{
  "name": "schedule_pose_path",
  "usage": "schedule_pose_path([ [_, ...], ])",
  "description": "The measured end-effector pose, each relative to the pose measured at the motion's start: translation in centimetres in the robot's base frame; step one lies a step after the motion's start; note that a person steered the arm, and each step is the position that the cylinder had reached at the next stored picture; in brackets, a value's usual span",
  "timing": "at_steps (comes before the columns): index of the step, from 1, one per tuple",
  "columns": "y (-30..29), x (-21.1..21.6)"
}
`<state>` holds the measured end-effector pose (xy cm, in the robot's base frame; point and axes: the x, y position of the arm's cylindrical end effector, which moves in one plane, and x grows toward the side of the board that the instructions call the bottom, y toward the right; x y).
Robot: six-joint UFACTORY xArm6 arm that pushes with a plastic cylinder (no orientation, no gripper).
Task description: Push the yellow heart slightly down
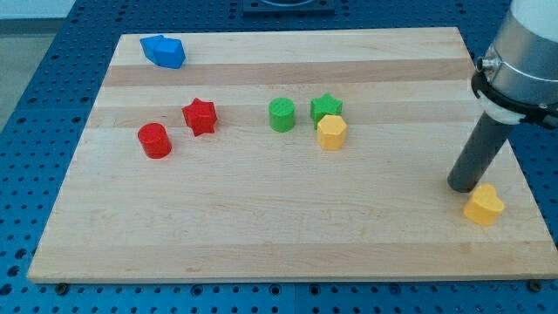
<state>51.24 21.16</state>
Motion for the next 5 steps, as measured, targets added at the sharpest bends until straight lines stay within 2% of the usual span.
schedule_pose_path([
  [3, 0.3, 0.3],
  [5, 0.3, 2.8],
])
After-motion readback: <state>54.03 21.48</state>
